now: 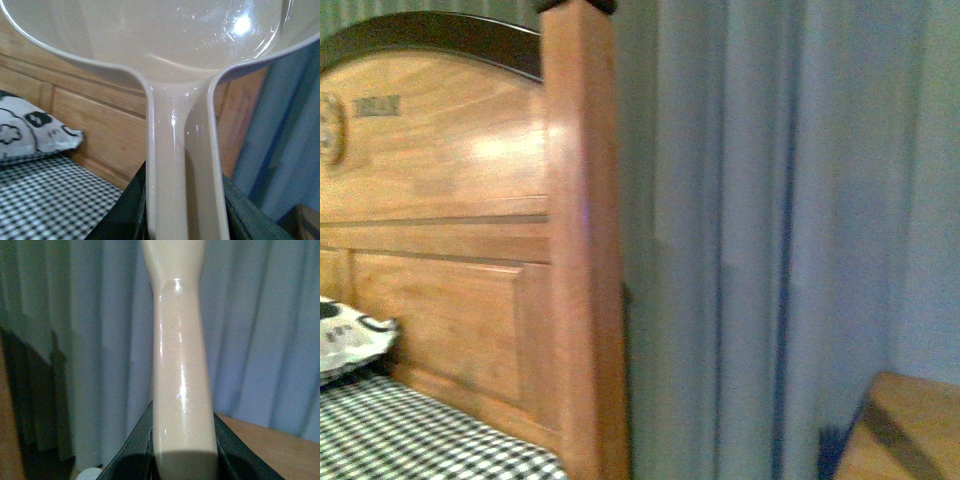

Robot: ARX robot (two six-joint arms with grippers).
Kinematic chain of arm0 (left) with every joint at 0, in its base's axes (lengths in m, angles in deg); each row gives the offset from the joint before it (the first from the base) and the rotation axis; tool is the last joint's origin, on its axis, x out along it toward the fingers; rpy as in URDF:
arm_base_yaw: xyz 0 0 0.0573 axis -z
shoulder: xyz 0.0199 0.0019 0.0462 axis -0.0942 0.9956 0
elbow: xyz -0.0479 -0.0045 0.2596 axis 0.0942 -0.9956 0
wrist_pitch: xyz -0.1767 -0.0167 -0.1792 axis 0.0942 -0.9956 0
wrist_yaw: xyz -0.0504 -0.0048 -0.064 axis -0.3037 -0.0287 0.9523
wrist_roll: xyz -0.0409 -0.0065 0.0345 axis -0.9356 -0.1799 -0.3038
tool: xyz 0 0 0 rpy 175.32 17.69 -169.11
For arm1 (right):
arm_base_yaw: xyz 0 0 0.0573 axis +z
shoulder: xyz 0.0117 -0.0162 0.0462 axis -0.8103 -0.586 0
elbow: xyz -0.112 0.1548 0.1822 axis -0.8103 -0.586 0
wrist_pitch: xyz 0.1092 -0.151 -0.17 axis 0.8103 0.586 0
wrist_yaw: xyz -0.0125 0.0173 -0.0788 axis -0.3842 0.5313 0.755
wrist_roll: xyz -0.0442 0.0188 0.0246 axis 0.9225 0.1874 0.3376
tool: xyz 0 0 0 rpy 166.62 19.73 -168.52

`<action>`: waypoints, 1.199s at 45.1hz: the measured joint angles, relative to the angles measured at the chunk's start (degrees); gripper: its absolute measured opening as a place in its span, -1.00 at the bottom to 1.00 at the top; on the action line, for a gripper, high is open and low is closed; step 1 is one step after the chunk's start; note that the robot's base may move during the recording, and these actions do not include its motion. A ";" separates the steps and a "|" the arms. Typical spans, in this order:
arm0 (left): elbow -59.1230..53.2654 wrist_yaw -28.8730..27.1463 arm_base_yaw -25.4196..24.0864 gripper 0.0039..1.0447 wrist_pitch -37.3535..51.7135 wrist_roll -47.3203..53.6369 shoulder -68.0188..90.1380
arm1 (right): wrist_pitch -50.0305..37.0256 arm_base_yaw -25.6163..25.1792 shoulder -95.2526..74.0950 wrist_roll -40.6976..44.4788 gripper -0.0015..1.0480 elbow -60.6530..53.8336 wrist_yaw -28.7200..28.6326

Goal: Clean up trash

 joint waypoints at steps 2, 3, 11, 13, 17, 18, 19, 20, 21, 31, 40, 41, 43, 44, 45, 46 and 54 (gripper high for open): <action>0.02 -0.02 0.00 -0.50 0.00 0.02 -0.15 | 0.00 -0.02 -0.02 0.00 -0.61 0.02 0.09; 0.00 -0.02 0.00 -0.51 0.00 0.00 -0.15 | 0.00 -0.02 -0.02 0.00 -0.61 0.02 0.09; 0.00 -0.15 0.00 -0.51 -0.02 0.00 -0.02 | 0.00 -0.02 -0.09 0.00 -0.61 0.02 -0.04; 0.00 -0.20 0.00 -0.51 0.00 0.02 -0.15 | 0.00 -0.02 -0.09 0.00 -0.61 0.02 -0.04; 0.00 -0.15 0.00 -0.51 -0.02 0.00 -0.07 | 0.00 -0.02 -0.09 0.00 -0.61 0.02 -0.04; 0.00 -0.07 0.00 -0.51 -0.02 0.00 -0.07 | 0.00 -0.02 -0.09 0.00 -0.61 -0.02 -0.04; 0.00 -0.09 0.00 -0.51 0.00 0.02 -0.15 | 0.00 -0.02 -0.09 0.00 -0.61 -0.02 0.02; 0.00 -0.07 0.00 -0.51 0.00 0.02 -0.20 | 0.00 -0.02 -0.09 0.00 -0.61 -0.02 0.02; 0.00 -0.09 0.00 -0.51 0.00 0.00 -0.17 | 0.00 -0.02 -0.09 0.00 -0.61 -0.02 0.00; -0.02 -0.04 0.00 -0.51 0.00 0.02 -0.09 | 0.00 0.07 -0.09 0.00 -0.61 -0.07 -0.11; -0.02 -0.61 -0.28 -0.51 0.00 -0.17 -0.24 | 0.02 0.15 -0.42 0.42 -0.61 -0.04 -0.61; -0.02 -0.39 -0.28 -0.51 0.00 -0.15 -0.24 | 0.02 0.13 -0.42 0.42 -0.61 -0.04 -0.37; -0.02 0.02 -0.24 -0.51 -0.02 -0.15 -0.24 | 0.02 0.11 -0.42 0.39 -0.61 -0.04 0.02; -0.02 0.17 -0.15 -0.51 -0.02 -0.15 -0.24 | 0.02 0.07 -0.42 0.39 -0.61 -0.04 0.00; -0.02 0.28 -0.11 -0.51 0.00 -0.15 -0.24 | 0.02 0.07 -0.39 0.39 -0.61 -0.04 0.07; 0.07 0.17 0.00 -0.51 -0.55 0.44 -0.35 | 0.02 0.07 -0.39 0.39 -0.61 -0.04 0.15; 16.66 -1.16 1.66 -0.51 -42.71 20.11 9.88 | -0.04 0.04 0.09 0.42 -0.61 0.02 -0.13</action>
